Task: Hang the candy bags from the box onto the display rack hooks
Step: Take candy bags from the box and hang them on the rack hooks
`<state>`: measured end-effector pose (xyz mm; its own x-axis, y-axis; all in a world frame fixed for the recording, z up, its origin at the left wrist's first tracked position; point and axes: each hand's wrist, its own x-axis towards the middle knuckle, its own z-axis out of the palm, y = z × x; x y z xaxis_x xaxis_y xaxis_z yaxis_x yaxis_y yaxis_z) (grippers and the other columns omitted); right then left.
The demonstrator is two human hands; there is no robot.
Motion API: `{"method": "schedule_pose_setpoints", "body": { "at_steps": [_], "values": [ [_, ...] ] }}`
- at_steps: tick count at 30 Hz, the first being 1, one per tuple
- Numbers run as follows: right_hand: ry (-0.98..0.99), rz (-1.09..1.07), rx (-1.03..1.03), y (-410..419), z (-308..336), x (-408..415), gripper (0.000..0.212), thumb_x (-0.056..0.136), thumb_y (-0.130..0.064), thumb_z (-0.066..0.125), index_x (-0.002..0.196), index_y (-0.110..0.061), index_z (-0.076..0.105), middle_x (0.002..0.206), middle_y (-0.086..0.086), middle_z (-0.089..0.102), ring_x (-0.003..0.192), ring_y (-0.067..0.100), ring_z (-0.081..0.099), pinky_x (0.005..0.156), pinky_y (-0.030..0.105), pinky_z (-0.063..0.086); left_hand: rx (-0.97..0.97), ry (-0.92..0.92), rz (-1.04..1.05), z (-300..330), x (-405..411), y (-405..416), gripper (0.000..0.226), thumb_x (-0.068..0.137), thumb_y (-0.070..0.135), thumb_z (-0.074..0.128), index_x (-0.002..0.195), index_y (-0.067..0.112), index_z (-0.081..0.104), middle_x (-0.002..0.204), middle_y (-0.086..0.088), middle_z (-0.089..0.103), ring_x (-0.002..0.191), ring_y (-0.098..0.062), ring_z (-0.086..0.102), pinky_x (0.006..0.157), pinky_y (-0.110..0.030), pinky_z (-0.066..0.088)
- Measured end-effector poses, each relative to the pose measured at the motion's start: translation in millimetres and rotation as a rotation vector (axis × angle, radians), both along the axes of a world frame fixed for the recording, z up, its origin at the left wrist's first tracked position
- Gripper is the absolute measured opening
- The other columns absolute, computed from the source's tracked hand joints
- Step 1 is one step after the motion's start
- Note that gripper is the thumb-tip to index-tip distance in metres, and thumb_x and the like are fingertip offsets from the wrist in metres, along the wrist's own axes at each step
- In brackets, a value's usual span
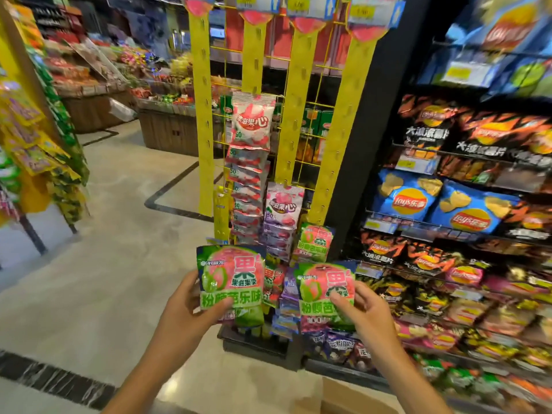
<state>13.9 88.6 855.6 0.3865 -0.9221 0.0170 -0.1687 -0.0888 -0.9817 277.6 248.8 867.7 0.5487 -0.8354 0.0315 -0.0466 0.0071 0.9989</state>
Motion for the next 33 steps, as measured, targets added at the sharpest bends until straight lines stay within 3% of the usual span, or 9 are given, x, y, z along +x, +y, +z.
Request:
{"method": "schedule_pose_setpoints", "body": {
  "at_steps": [2,3,6,11,15,18,27,33],
  "values": [
    [-0.031,-0.051,-0.003,-1,-4,10,0.034,0.085,-0.028,0.076,0.105,-0.048,0.057,0.095,-0.043,0.062,0.088,-0.027,0.058,0.07,0.004,0.049,-0.013,-0.011,-0.045,0,15,-15,0.045,0.078,0.011,0.076,0.117,0.026,0.059,0.105,0.005,0.075,0.096,-0.018,0.073,0.075,-0.037,0.063],
    [-0.026,-0.082,-0.003,-1,-5,15,0.034,0.086,-0.028,0.076,0.107,-0.046,0.057,0.097,-0.042,0.063,0.089,-0.028,0.058,0.071,0.004,0.05,-0.024,-0.006,-0.071,0,21,-25,0.045,0.079,0.009,0.076,0.117,0.025,0.058,0.105,0.006,0.075,0.096,-0.017,0.073,0.074,-0.035,0.063],
    [-0.028,-0.181,-0.024,-12,-9,23,0.049,0.082,-0.037,0.079,0.126,-0.041,0.057,0.117,-0.019,0.07,0.107,-0.006,0.066,0.088,0.022,0.056,-0.046,-0.008,-0.141,2,31,-59,0.048,0.078,0.011,0.075,0.121,0.025,0.058,0.106,0.008,0.075,0.098,-0.014,0.073,0.072,-0.029,0.062],
    [-0.099,-0.284,-0.105,-54,-10,34,0.057,0.087,-0.02,0.076,0.129,-0.045,0.046,0.107,-0.022,0.066,0.097,-0.014,0.065,0.077,0.008,0.051,-0.051,-0.075,-0.214,5,41,-123,0.053,0.074,0.025,0.077,0.123,0.028,0.057,0.111,0.008,0.073,0.103,-0.011,0.07,0.079,-0.03,0.062],
    [-0.139,-0.341,-0.109,-97,-16,44,0.048,0.086,-0.021,0.077,0.121,-0.042,0.051,0.116,-0.009,0.067,0.104,0.003,0.069,0.09,0.026,0.056,-0.035,-0.121,-0.256,9,47,-174,0.053,0.075,0.027,0.077,0.123,0.032,0.056,0.113,0.009,0.072,0.107,-0.013,0.069,0.084,-0.035,0.061],
    [-0.173,-0.343,-0.136,-132,-20,53,0.04,0.086,-0.016,0.076,0.117,-0.03,0.055,0.115,0.0,0.068,0.106,0.013,0.069,0.095,0.037,0.057,-0.025,-0.164,-0.278,15,51,-204,0.062,0.076,0.029,0.077,0.133,0.029,0.052,0.12,0.01,0.07,0.112,-0.009,0.066,0.092,-0.035,0.058],
    [-0.2,-0.328,-0.18,-207,-34,80,0.03,0.091,-0.021,0.073,0.115,-0.033,0.059,0.119,-0.008,0.065,0.117,0.012,0.063,0.1,0.041,0.053,-0.079,-0.192,-0.295,15,62,-264,0.051,0.086,0.008,0.072,0.128,0.029,0.053,0.112,0.024,0.07,0.105,0.001,0.066,0.079,-0.013,0.054],
    [-0.213,-0.364,-0.176,-226,-47,97,0.03,0.091,-0.017,0.073,0.115,-0.029,0.059,0.119,-0.003,0.065,0.114,0.012,0.065,0.097,0.036,0.055,-0.098,-0.231,-0.349,12,71,-285,0.05,0.086,0.012,0.072,0.125,0.038,0.053,0.117,0.022,0.068,0.108,0.0,0.065,0.082,-0.013,0.054]
  ]
}}
